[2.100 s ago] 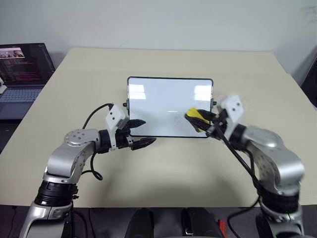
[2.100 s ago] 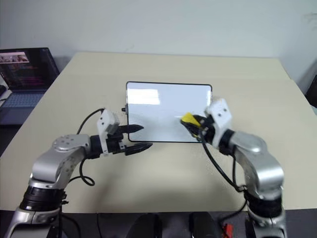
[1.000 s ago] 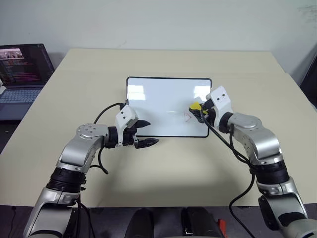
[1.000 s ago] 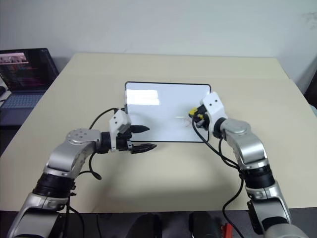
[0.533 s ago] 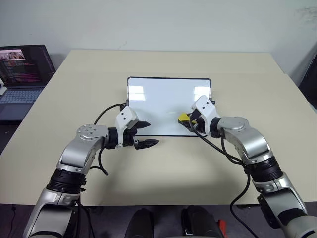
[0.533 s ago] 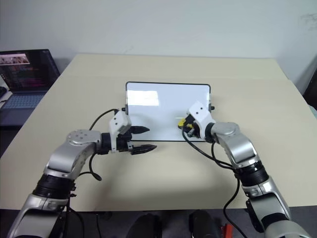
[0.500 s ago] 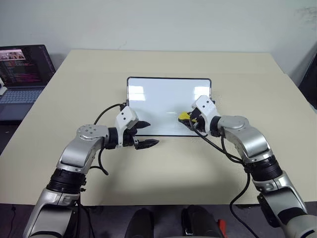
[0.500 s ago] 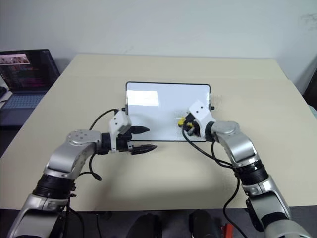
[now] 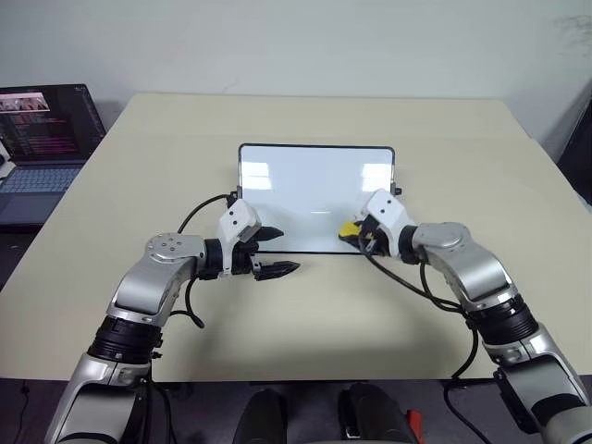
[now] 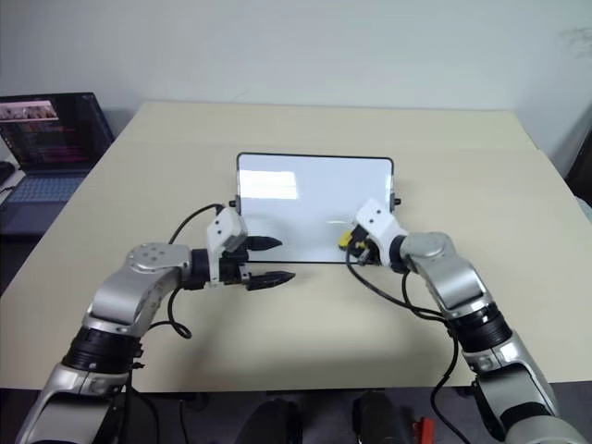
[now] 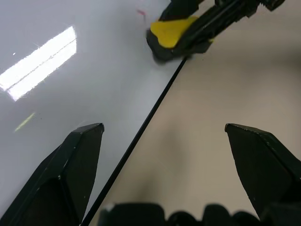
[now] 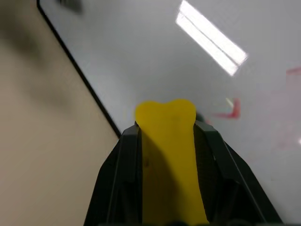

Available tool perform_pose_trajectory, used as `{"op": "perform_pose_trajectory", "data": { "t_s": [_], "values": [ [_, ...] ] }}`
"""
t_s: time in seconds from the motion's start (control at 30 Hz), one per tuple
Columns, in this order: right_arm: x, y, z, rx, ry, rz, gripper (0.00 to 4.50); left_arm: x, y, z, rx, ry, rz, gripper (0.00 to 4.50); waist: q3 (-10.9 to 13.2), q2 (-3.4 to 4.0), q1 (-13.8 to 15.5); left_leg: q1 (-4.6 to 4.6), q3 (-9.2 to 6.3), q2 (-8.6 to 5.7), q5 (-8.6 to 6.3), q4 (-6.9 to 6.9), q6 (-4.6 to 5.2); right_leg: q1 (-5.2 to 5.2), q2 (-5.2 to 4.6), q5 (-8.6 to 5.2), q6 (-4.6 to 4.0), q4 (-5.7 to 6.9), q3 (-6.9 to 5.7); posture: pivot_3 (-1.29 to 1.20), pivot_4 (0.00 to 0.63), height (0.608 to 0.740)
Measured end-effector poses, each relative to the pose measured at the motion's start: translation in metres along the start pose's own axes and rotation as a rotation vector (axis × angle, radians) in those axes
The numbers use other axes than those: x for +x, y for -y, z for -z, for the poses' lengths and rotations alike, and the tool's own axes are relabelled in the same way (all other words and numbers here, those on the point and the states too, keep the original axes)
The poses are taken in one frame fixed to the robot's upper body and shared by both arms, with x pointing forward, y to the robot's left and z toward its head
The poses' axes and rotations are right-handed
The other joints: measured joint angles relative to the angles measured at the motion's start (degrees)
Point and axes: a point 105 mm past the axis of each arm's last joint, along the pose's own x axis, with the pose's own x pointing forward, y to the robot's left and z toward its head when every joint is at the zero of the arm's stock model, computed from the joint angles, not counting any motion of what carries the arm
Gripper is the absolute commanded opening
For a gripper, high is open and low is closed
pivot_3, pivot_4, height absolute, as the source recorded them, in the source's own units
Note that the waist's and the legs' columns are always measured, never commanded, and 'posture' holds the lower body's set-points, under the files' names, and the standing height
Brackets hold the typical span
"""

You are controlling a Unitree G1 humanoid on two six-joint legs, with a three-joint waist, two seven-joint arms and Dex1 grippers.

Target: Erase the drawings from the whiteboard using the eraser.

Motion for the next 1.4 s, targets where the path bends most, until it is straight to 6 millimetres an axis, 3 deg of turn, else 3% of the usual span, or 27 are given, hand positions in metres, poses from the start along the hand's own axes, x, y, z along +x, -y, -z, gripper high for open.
{"op": "perform_pose_trajectory", "data": {
  "t_s": [0.1,0.3,0.47,0.67,0.8,0.97,1.07,1.23,1.4],
  "values": [
    [0.000,0.007,-0.004,-0.016,0.006,0.027,1.14,0.000,0.001,0.000,-0.009,0.000,0.004,4.50,0.00,0.00,0.03,0.00,-0.01,0.00,0.05,0.05,0.05,0.01,0.02,0.04,0.01,0.03,-0.01,0.00,0.150,0.740],
    [-0.015,0.055,-0.025,-0.042,0.059,0.219,1.14,0.000,0.001,0.001,-0.011,-0.001,0.007,4.50,0.00,0.00,0.14,-0.02,-0.02,0.01,0.13,0.21,0.04,0.05,0.03,0.14,0.02,0.04,-0.01,0.00,0.150,0.740],
    [-0.016,0.051,-0.022,-0.049,0.047,0.198,1.14,0.000,0.002,0.001,-0.013,-0.001,0.009,4.50,0.00,0.00,0.14,-0.04,-0.02,0.01,0.13,0.22,0.04,0.04,0.03,0.14,0.02,0.04,0.00,0.00,0.150,0.740],
    [-0.011,0.018,0.004,-0.073,-0.047,0.037,1.14,0.000,0.003,0.002,-0.017,-0.002,0.010,4.50,-0.01,-0.01,-0.08,-0.02,0.00,0.02,0.13,0.24,0.05,0.05,0.03,0.15,0.03,0.06,0.03,0.00,0.150,0.740],
    [-0.006,0.023,-0.002,-0.091,-0.026,0.067,1.14,0.000,0.003,0.002,-0.018,-0.002,0.011,4.50,0.00,-0.01,-0.10,-0.01,-0.01,0.04,0.13,0.42,0.05,0.04,0.08,0.14,0.04,0.25,0.04,0.00,0.150,0.740],
    [-0.009,0.057,-0.028,-0.086,0.045,0.230,1.14,0.000,0.003,0.002,-0.018,-0.001,0.012,4.50,0.00,-0.01,0.08,-0.02,-0.02,0.04,0.13,0.65,0.05,0.02,0.10,0.14,0.04,0.42,0.05,0.00,0.150,0.740],
    [-0.011,0.066,-0.036,-0.077,0.075,0.272,1.14,0.000,0.003,0.003,-0.021,-0.002,0.012,4.50,0.00,-0.01,0.12,-0.06,-0.02,0.04,0.13,0.63,0.05,0.02,0.10,0.15,0.02,0.40,0.04,0.00,0.150,0.740],
    [-0.012,0.062,-0.033,-0.089,0.062,0.241,1.14,0.001,0.004,0.002,-0.023,-0.004,0.015,4.50,0.00,0.00,0.12,-0.10,-0.02,0.03,0.12,0.62,0.05,0.01,0.08,0.15,0.02,0.36,0.04,0.00,0.150,0.740],
    [-0.010,0.032,-0.008,-0.181,-0.048,0.079,1.14,0.001,0.005,0.001,-0.021,-0.002,0.018,4.50,0.00,0.00,0.12,-0.09,-0.03,0.03,0.12,0.60,0.06,0.01,0.08,0.15,0.02,0.33,0.02,0.00,0.150,0.740]
  ]
}}
